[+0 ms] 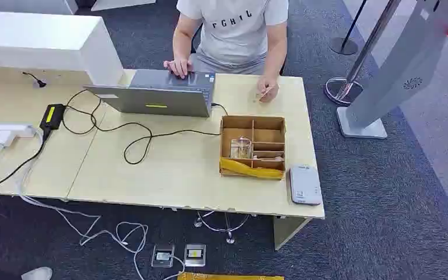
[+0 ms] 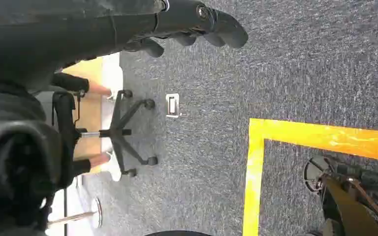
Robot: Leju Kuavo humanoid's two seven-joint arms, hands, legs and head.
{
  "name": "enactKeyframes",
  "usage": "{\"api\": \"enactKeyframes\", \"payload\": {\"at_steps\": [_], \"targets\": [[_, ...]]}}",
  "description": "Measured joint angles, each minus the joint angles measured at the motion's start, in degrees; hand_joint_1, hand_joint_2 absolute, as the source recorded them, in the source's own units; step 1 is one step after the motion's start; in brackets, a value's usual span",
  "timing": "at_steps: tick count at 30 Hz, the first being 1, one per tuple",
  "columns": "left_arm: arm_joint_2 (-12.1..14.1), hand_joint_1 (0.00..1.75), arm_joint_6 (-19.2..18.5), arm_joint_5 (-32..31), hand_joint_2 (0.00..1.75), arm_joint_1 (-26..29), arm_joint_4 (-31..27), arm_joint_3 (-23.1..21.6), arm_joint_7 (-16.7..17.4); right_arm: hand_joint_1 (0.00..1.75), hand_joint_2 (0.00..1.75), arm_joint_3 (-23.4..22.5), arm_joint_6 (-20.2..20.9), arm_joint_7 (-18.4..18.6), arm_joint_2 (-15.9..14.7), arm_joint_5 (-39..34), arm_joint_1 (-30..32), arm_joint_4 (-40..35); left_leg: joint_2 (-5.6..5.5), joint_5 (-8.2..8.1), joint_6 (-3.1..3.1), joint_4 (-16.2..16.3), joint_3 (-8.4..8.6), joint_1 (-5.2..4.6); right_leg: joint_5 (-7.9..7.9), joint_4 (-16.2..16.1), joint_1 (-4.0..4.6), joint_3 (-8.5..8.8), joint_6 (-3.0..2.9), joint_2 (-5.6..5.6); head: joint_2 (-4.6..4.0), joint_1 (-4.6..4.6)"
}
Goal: Pass the card to the sensor for recognition and then transmit it.
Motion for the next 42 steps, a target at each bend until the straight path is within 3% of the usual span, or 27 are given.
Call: {"api": "enactKeyframes", "payload": {"at_steps": [5,11,12,19,25,30,32,33,35,37,39,40,41,42], "targets": [[-0.1,0.0,0.0,0.1,0.0,0.0,0.0,0.0,0.2,0.0,0.0,0.0,-0.1,0.3,0.0,-0.5,0.0,0.0,0.0,0.0,0.0,0.0,0.0,0.0,0.0,0.0,0.0,0.0,0.0,0.0,0.0,-0.02],[-0.2,0.0,0.6,1.0,0.0,0.0,0.0,0.0,0.2,0.0,0.0,-0.5,-0.6,1.0,-0.5,-8.4,0.3,0.0,0.0,0.0,0.0,0.0,0.0,0.0,0.0,0.0,0.0,0.0,0.0,0.01,0.0,-0.02],[-0.3,0.0,0.9,1.1,0.0,0.0,0.0,0.0,0.2,0.0,1.75,-0.6,-0.8,0.7,-0.7,-9.1,0.3,0.0,0.0,0.0,0.0,0.0,0.0,0.0,0.0,0.0,0.0,0.0,0.0,0.01,0.0,0.02],[-1.0,0.0,2.9,2.9,0.0,0.0,0.0,0.3,0.2,0.0,1.75,-3.0,-1.0,-5.0,-0.4,-8.1,-0.1,4.4,-0.01,0.0,0.0,0.0,0.0,-0.01,0.01,0.0,-0.01,0.03,0.0,-0.01,0.0,-0.02],[-1.2,0.0,0.2,0.9,0.0,0.0,0.0,0.4,0.2,0.0,1.75,-10.3,-1.0,-27.6,1.4,-15.7,-2.9,14.4,-0.04,0.02,0.03,0.0,0.02,-0.03,0.02,0.0,-0.03,0.07,0.01,-0.02,0.0,-0.02],[-0.7,0.0,-2.2,-0.8,0.0,0.0,0.0,0.3,0.5,0.0,1.75,-19.0,-1.1,-37.1,0.2,-20.2,-5.9,19.3,-0.06,0.03,0.04,0.0,0.01,-0.05,0.03,0.0,-0.05,0.09,0.02,-0.02,0.0,0.0],[-0.6,0.0,-2.8,-1.8,0.0,0.0,0.0,0.1,0.5,0.0,1.75,-23.2,-1.1,-43.9,0.7,-21.8,-7.5,21.4,-0.04,0.03,0.03,0.0,-0.01,-0.04,0.07,0.0,-0.05,0.09,0.01,0.01,0.0,-0.02],[-0.3,0.0,-3.4,-2.3,0.0,0.0,0.0,0.1,0.5,0.0,1.75,-26.0,-1.1,-45.5,0.5,-19.5,-8.5,22.1,0.0,0.03,0.04,0.0,0.0,-0.05,0.08,0.0,-0.06,0.07,0.02,0.02,0.0,-0.04],[0.2,0.0,-4.1,-2.7,0.0,-0.1,0.1,0.0,0.4,0.0,1.75,-31.7,-1.1,-44.8,-1.2,-14.4,-11.0,21.9,-0.01,0.06,0.08,0.0,0.07,-0.12,0.08,0.0,-0.12,0.04,0.02,0.01,0.0,-0.09],[0.3,0.0,-4.3,-2.7,0.0,-0.1,0.1,0.0,0.3,0.0,1.75,-36.9,-1.1,-41.5,-5.2,-11.1,-13.1,21.0,-0.27,0.14,0.2,0.0,0.07,-0.17,0.06,0.0,-0.16,0.12,0.05,-0.17,0.0,-0.02],[0.4,0.0,-4.2,-3.0,0.0,0.0,0.1,0.0,0.3,0.0,1.75,-41.9,-1.1,-34.7,-8.6,-3.1,-13.2,19.3,-0.4,0.13,0.2,0.0,0.02,-0.08,0.05,0.0,-0.08,0.35,0.06,-0.32,0.0,0.0],[0.3,0.0,-4.1,-3.0,0.0,0.0,0.1,0.0,0.3,0.0,1.75,-45.7,-1.0,-27.9,-8.9,4.8,-11.2,17.1,-0.64,0.13,0.2,0.0,-0.22,-0.01,0.04,0.0,0.0,0.66,0.07,-0.6,0.0,0.07],[0.2,0.0,-3.8,-3.0,0.0,0.1,0.2,0.0,0.3,0.0,1.75,-51.4,-0.9,-17.7,-8.0,16.6,-8.8,13.5,-1.0,0.1,0.14,-0.1,-1.3,0.32,0.0,-0.1,0.34,1.02,0.02,-1.01,0.0,0.02],[0.2,0.0,-3.6,-3.1,0.0,0.1,0.2,0.0,0.3,0.0,1.75,-57.0,-0.9,-5.1,-5.9,29.2,-6.6,9.2,-1.39,-0.08,-0.17,-0.1,-1.09,0.61,-0.1,-0.3,0.73,1.2,-0.18,-1.2,0.0,0.31]]}}
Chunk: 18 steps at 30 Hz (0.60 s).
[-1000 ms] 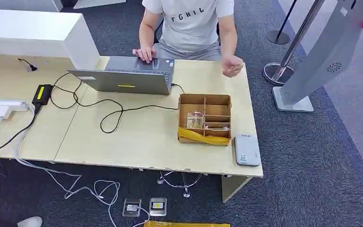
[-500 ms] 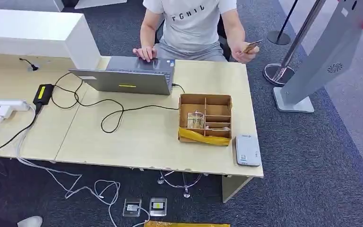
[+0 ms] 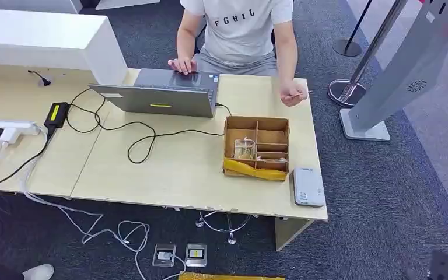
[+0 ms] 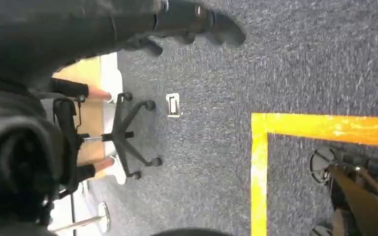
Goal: Pass the card to the sensor for recognition and then transmit it.
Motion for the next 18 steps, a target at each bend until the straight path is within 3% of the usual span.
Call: {"api": "enactKeyframes", "payload": {"at_steps": [1,3,4,6,8,10,14,16,18], "targets": [[0.0,0.0,0.1,-0.1,0.0,0.0,0.0,0.0,0.1,0.0,1.75,-5.1,0.0,16.0,2.6,16.1,1.5,-6.3,0.01,-0.03,-0.06,0.0,0.04,0.04,0.03,0.0,-0.04,-0.12,-0.03,0.04,0.0,0.2],[0.0,0.0,0.1,-0.2,0.0,-0.1,0.0,0.0,0.4,0.0,1.75,-10.7,-0.2,37.8,5.0,45.2,4.1,-20.8,-0.11,0.21,0.28,0.1,0.01,-0.48,-0.03,0.3,-0.65,-0.58,0.05,-0.21,0.0,-0.31],[-0.1,0.0,0.2,-0.3,0.0,-0.2,0.0,0.0,0.7,0.0,1.75,-13.7,-0.2,39.9,4.5,59.6,4.7,-28.9,-0.52,0.42,0.56,0.1,0.6,-0.89,-0.34,0.4,-1.11,-0.89,0.52,-0.5,0.0,-0.53],[-0.1,0.0,0.3,-0.3,0.0,0.3,0.0,0.0,1.1,0.0,1.75,-20.6,-0.2,38.3,2.9,81.4,2.5,-39.6,-0.86,0.74,0.3,0.1,0.69,-0.89,-0.16,0.5,-1.08,-1.12,0.35,-0.82,0.0,-0.48],[0.0,0.0,0.4,-0.3,0.0,0.9,0.0,0.0,1.7,0.0,1.75,-25.6,-0.2,31.7,2.8,91.2,0.7,-46.4,-0.33,0.64,0.2,0.1,0.93,-0.77,-0.04,0.5,-0.92,-0.95,0.22,-0.32,0.0,-0.5],[0.0,0.0,0.4,-0.5,0.0,1.0,0.0,0.0,2.0,0.0,1.75,-27.1,-0.2,29.1,2.5,86.9,0.8,-52.9,0.05,0.57,0.21,0.1,0.96,-0.82,0.01,0.5,-0.95,-0.96,0.23,0.02,0.0,-0.59],[0.1,0.0,0.3,-1.8,0.0,0.6,0.1,0.0,1.7,0.0,1.75,-27.1,-0.2,30.3,1.0,54.1,-0.3,-65.0,0.41,0.56,0.22,0.1,1.0,-0.93,0.09,0.5,-1.05,-1.11,0.33,0.31,0.0,-0.53],[0.7,0.0,-0.7,-2.8,0.0,0.5,0.1,0.0,0.3,0.0,1.75,-24.8,-0.1,26.0,-4.0,39.4,-1.7,-67.5,0.56,0.5,0.33,0.1,0.95,-1.03,0.16,0.5,-1.15,-1.12,0.39,0.4,0.0,-0.55],[0.9,0.0,-1.3,-3.4,0.0,0.5,0.1,0.0,-0.6,0.0,1.75,-21.8,0.0,20.5,-9.7,32.4,-4.7,-67.2,0.6,0.55,0.41,0.1,0.9,-1.14,0.23,0.5,-1.29,-1.17,0.49,0.43,0.0,-0.55]]}}
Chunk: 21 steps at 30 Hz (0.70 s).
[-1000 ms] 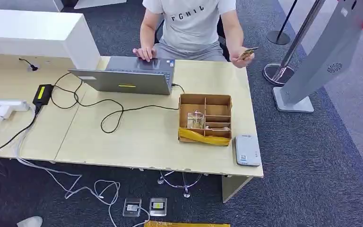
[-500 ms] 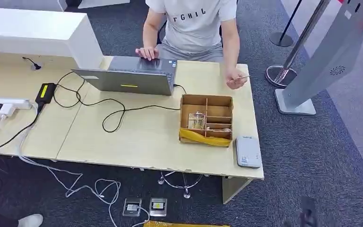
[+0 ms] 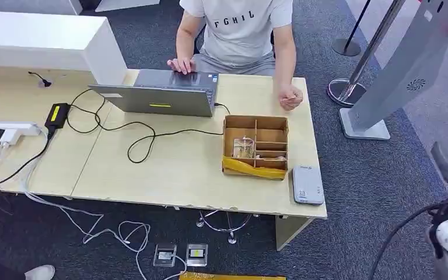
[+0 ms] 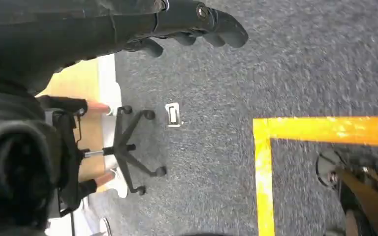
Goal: Pass the card to the sensor for recognition and then transmit it.
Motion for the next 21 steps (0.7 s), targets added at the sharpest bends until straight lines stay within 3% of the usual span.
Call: {"api": "enactKeyframes", "payload": {"at_steps": [2,5,9,12,17,21], "targets": [[0.3,0.0,-0.5,-0.6,0.0,0.0,0.0,0.0,-0.3,0.0,1.75,3.3,0.0,-0.8,-3.6,-0.2,-3.3,-0.1,0.19,-0.02,0.02,0.0,0.05,0.0,0.02,0.0,0.01,0.0,0.01,0.18,0.0,0.02],[0.7,0.0,-1.4,-2.1,0.0,-0.3,0.1,-0.1,-0.5,0.0,1.75,10.4,1.4,4.7,-7.2,6.6,-6.2,-1.4,0.13,-0.02,0.03,0.0,0.01,0.01,0.04,0.0,0.01,-0.02,-0.01,0.13,0.0,-0.02],[1.4,0.0,-3.1,-4.7,0.0,-0.6,0.1,-0.8,-0.8,0.0,1.75,21.0,10.3,11.7,-10.0,18.3,-10.5,-4.9,0.21,-0.03,0.01,0.0,-0.01,0.17,0.03,0.0,0.18,-0.07,-0.03,0.2,0.0,0.0],[1.6,0.0,-4.0,-6.3,0.0,-0.9,0.2,-1.5,-1.6,0.0,1.75,29.5,19.5,13.4,-10.1,26.6,-13.3,-6.1,0.17,-0.02,0.01,0.0,-0.03,0.2,0.02,0.0,0.22,-0.08,-0.06,0.17,0.0,-0.02],[2.0,0.0,-4.0,-6.8,0.0,-0.9,0.2,-1.8,-2.4,0.0,1.75,41.4,26.2,12.9,-9.1,35.3,-17.5,-5.7,0.16,-0.02,0.01,0.0,-0.11,0.2,0.01,0.0,0.22,-0.12,-0.06,0.17,0.0,0.0],[2.1,0.0,-3.7,-6.8,0.0,-1.0,0.2,-1.8,-2.4,0.0,1.75,47.3,27.9,12.0,-7.2,39.1,-19.6,-3.0,0.14,-0.02,0.01,0.0,-0.12,0.2,0.01,0.0,0.22,-0.13,-0.06,0.17,0.0,-0.02]]}}
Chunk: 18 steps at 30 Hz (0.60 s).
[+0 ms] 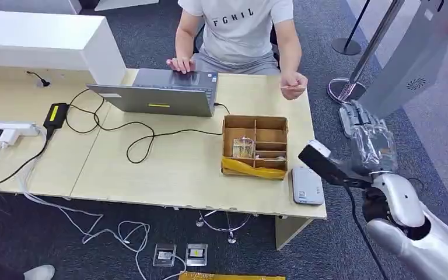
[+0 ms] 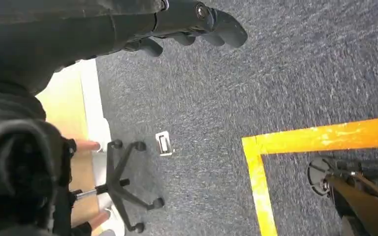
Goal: Pass the card to the sensor for recognition and then transmit it.
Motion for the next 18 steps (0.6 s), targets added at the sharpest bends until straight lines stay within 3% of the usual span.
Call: {"api": "enactKeyframes", "payload": {"at_steps": [5,16,17,18], "targets": [[0.1,0.0,0.3,0.6,0.0,0.0,0.0,0.0,0.1,0.0,1.75,3.7,-1.0,-0.9,3.4,2.8,-1.6,4.5,0.03,0.0,0.0,0.0,-0.01,0.0,0.0,0.0,0.0,-0.04,0.0,0.01,0.0,0.02],[-0.3,0.0,0.3,1.4,0.0,0.1,0.0,0.0,1.9,0.0,1.75,5.7,-4.0,-3.4,10.5,6.6,-3.0,14.7,0.03,0.0,0.0,0.0,-0.01,0.01,0.0,0.0,0.0,-0.05,0.0,0.01,0.0,0.02],[-0.3,0.0,0.3,1.6,0.0,0.1,0.0,0.0,2.1,0.73,1.75,5.8,-4.3,-3.5,10.9,7.0,-3.1,15.4,0.04,0.0,0.0,0.0,-0.01,0.0,0.0,0.0,0.0,-0.05,0.0,0.01,0.0,0.02],[-0.3,0.0,0.3,1.6,0.0,0.1,0.0,0.0,2.3,0.73,1.75,5.7,-4.7,-3.6,11.3,7.4,-3.1,15.9,0.04,0.0,0.0,0.0,-0.01,0.0,0.0,0.0,0.0,-0.05,0.0,0.01,0.0,0.02]]}}
